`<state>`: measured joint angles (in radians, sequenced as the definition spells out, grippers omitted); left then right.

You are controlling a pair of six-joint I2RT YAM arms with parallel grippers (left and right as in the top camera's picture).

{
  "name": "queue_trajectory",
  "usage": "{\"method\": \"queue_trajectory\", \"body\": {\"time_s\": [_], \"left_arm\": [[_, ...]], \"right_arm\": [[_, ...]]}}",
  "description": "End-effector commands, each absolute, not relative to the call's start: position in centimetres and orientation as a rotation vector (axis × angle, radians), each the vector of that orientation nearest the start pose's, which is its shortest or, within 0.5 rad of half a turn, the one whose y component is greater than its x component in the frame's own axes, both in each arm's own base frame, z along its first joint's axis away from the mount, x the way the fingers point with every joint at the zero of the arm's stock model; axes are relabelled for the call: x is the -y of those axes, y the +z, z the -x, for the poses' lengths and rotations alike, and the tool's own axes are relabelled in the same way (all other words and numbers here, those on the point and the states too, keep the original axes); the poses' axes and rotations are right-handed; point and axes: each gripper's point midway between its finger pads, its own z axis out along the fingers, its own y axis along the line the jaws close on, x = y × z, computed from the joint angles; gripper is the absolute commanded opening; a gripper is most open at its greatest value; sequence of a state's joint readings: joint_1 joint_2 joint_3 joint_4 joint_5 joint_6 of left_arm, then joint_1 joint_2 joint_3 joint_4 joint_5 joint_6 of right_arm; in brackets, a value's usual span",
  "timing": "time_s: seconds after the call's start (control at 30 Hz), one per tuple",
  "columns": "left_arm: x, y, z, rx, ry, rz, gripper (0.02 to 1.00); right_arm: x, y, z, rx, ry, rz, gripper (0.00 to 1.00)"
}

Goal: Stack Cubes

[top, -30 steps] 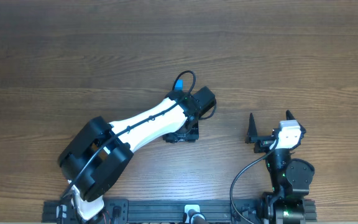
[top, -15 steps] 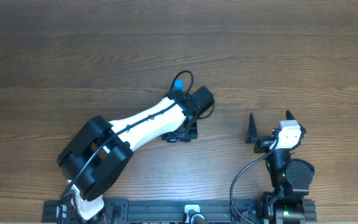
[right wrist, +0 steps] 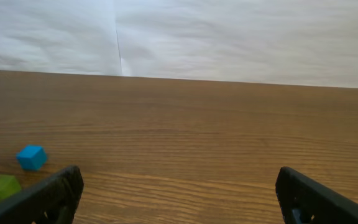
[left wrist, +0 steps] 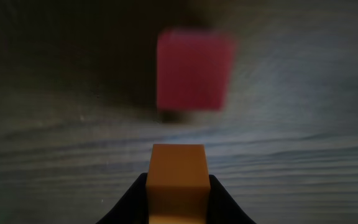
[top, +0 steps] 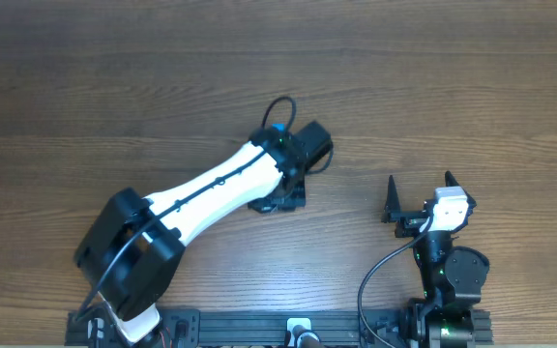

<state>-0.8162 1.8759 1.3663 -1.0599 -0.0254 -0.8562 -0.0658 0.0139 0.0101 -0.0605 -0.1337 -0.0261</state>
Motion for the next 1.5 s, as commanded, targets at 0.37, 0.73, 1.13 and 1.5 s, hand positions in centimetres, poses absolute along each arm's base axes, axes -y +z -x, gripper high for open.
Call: {"method": "queue_trajectory", "body": {"time_s": [0.37, 0.73, 1.13, 1.5], "left_arm": [[24.5, 9.9, -29.0, -2.985, -0.077, 0.079, 0.038], [24.6, 8.2, -29.0, -3.027, -0.056, 0.064, 0.036], [24.7, 7.0, -29.1, -3.043, -0.035, 0.057, 0.038], [25.1, 6.9, -28.6, -3.058, -0.047, 0.045, 0.038]], "right_arm": [[-0.8, 15.9, -24.6, -1.633, 0.049, 0.075, 0.991], [-0.8, 15.9, -24.6, -1.633, 0.049, 0.075, 0.991], [-0.8, 15.9, -24.6, -1.633, 0.049, 0.075, 0.993], [-0.8, 15.9, -24.6, -1.633, 0.049, 0.075, 0.991]]}}
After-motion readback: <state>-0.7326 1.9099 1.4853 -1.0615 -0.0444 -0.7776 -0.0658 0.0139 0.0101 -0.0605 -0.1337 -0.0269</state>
